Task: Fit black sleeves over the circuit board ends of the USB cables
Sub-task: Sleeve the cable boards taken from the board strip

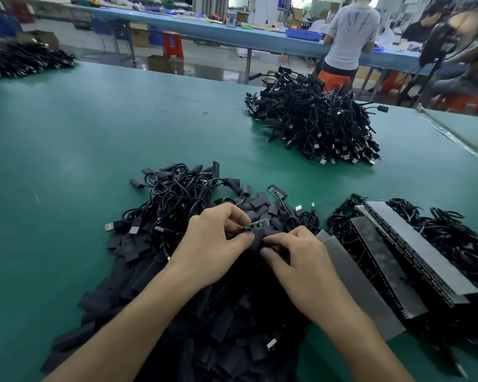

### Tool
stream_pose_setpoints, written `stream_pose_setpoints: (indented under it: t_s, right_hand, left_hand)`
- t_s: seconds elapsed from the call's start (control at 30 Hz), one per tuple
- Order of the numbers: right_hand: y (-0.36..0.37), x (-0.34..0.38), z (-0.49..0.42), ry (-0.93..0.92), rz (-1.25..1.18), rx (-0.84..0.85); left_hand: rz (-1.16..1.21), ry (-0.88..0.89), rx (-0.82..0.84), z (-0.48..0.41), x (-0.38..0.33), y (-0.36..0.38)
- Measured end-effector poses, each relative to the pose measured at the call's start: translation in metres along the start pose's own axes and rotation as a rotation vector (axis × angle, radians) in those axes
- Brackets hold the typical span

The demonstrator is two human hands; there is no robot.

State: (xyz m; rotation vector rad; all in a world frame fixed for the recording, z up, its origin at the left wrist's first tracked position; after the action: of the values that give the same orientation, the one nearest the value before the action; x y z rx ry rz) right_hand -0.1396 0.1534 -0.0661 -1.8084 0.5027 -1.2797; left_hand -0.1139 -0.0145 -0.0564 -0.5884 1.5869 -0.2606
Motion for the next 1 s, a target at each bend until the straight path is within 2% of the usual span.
stream_pose_setpoints:
  t_s: [0.27, 0.43, 0.67, 0.83, 1.0]
  right_hand:
    - [-0.004, 0.006, 0.003, 0.021, -0.117, -0.101]
    - [-0.016, 0.004, 0.003, 0.045, -0.214, -0.073]
    - [-0.028, 0.009, 0.004, 0.027, -0.309, -0.064]
    - [-0.036, 0.007, 0.0, 0.013, -0.598, -0.076]
    - [-0.035, 0.005, -0.002, 0.019, -0.638, -0.072]
  left_hand:
    - [0.005, -0.002, -0.021, 0.001, -0.002, -0.003]
    - [0.044, 0.018, -0.031, 0.002, -0.002, -0.003]
    - [0.175, -0.023, 0.087, 0.0, 0.0, 0.001]
    - [0.326, -0.044, 0.088, 0.001, -0.004, 0.0]
    - [0.451, -0.077, 0.139, 0.002, -0.008, -0.003]
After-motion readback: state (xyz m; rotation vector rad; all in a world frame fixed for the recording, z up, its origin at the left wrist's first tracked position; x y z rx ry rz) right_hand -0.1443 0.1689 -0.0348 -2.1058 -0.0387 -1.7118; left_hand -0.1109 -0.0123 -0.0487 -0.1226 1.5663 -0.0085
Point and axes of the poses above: each hand's wrist, its own z-axis away from the middle knuckle, its own y-axis out of the palm, x = y × z, the point moved 3 cm from there along -z, towards the middle knuckle, and after that the axes turned 2 degrees about x, right-handed, at the moved point
